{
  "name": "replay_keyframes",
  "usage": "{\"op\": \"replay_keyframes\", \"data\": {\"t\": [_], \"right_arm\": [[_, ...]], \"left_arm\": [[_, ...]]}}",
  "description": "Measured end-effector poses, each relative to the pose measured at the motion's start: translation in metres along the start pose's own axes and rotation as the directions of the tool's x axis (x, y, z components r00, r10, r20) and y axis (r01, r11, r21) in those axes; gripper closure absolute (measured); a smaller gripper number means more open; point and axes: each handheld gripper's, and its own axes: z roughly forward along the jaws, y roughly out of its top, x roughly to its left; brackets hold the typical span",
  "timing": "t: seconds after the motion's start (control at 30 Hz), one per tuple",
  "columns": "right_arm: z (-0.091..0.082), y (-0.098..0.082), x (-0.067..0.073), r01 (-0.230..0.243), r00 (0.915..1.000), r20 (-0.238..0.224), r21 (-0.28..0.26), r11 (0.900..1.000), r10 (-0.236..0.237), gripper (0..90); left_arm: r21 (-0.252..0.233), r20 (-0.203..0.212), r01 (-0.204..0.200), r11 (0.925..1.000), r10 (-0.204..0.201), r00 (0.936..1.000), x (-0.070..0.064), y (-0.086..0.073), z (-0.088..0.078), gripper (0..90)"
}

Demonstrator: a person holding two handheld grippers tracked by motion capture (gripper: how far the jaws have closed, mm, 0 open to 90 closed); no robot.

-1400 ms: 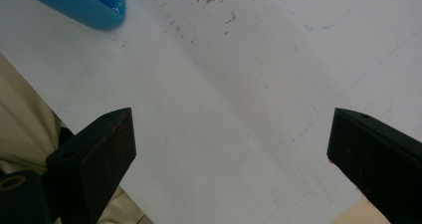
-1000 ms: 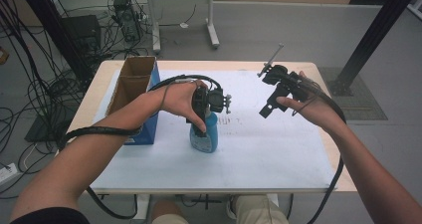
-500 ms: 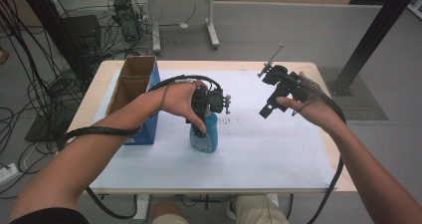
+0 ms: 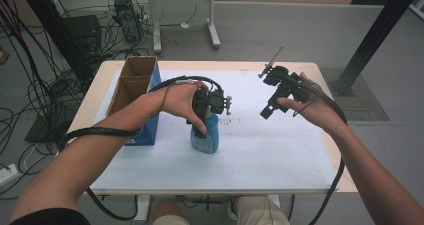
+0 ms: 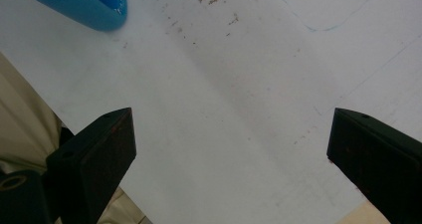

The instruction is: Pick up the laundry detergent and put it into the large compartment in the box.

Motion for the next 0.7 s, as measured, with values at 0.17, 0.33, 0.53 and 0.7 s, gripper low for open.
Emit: {"op": "replay_keyframes", "data": {"t": [0.17,0.33,0.53,0.7], "right_arm": [[0.0004,0.0005,0.0004,-0.003,1.0,0.0,0.001,1.0,0.003,5.1],[0.0005,-0.001,-0.0009,0.002,1.0,0.0,-0.003,1.0,-0.002,5.1],[-0.0002,-0.0019,-0.0019,-0.006,1.0,0.0,0.001,1.0,0.006,5.2],[-0.0003,-0.0035,-0.0036,-0.006,1.0,0.001,-0.003,1.0,0.006,5.1]], "left_arm": [[0.003,-0.004,0.002,1.0,-0.002,1.0,-0.0007,0.0002,0.0017,9.1],[0.004,-0.012,-0.008,1.0,0.008,0.9999,0.0002,0.0019,0.0026,10.0],[0.006,-0.009,-0.007,1.0,0.007,0.9999,0.0015,0.0034,0.0036,11.5],[0.003,-0.016,-0.009,1.0,0.009,0.9998,0.001,0.0037,0.0036,14.7]]}}
